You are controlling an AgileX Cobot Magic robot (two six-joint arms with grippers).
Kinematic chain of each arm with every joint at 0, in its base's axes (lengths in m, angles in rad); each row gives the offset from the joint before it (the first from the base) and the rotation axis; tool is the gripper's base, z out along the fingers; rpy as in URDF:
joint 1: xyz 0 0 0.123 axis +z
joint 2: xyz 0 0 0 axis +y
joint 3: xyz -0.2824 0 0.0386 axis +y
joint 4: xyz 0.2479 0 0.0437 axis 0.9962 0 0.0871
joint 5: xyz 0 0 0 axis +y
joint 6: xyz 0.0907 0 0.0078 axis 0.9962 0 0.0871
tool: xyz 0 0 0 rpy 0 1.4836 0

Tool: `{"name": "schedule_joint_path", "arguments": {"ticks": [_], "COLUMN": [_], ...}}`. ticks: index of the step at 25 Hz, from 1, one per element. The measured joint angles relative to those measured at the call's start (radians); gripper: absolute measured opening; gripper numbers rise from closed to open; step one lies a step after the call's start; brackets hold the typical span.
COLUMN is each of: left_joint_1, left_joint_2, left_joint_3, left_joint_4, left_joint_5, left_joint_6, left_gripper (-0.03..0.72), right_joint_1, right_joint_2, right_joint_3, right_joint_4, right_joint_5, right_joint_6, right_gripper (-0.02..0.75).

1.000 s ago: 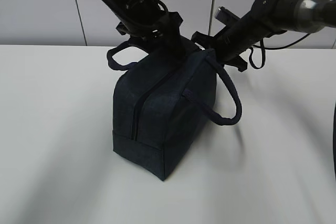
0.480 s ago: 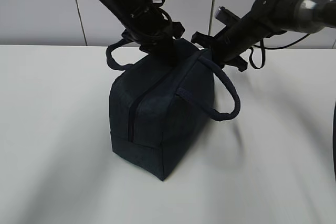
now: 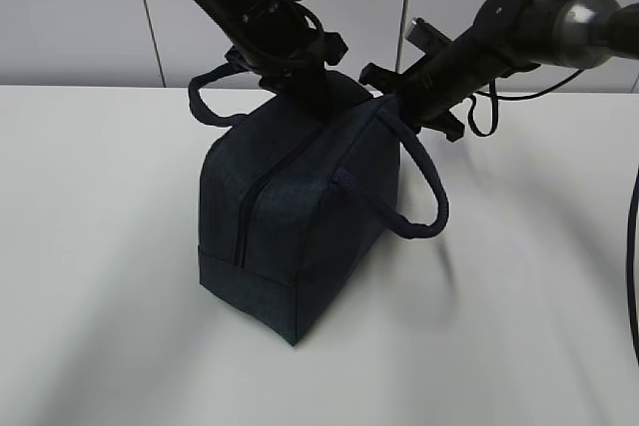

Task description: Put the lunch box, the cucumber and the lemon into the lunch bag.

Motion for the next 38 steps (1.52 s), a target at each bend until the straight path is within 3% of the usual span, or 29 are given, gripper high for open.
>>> {"name": "schedule_joint_path", "arguments": {"ticks": [27, 34, 36, 38], "left_joint_1": [0.000, 0.000, 0.000, 0.000], "left_joint_2": [0.000, -0.007, -0.011, -0.013], "left_joint_3": [0.000, 0.000, 0.000, 0.000], "left_joint_4": [-0.017, 0.006, 0.006, 0.006], "left_joint_5": [0.000, 0.007, 0.009, 0.013], "left_joint_6": [0.000, 0.000, 0.000, 0.000], "left_gripper": [-0.009, -0.009, -0.009, -0.009], "right_joint_1": [0.002, 0.002, 0.002, 0.000], "right_joint_2": [0.002, 0.015, 0.015, 0.016], "right_joint_3": [-0.006, -0.082, -0.118, -0.146], "right_joint_4": [-0.029, -0.067, -0.097, -0.131], "right_joint_5": [0.022, 0.089, 0.110, 0.122], "right_joint_6": [-0.032, -0.064, -0.066, -0.066], "right_gripper": [0.000, 0.001, 0.022, 0.091]}}
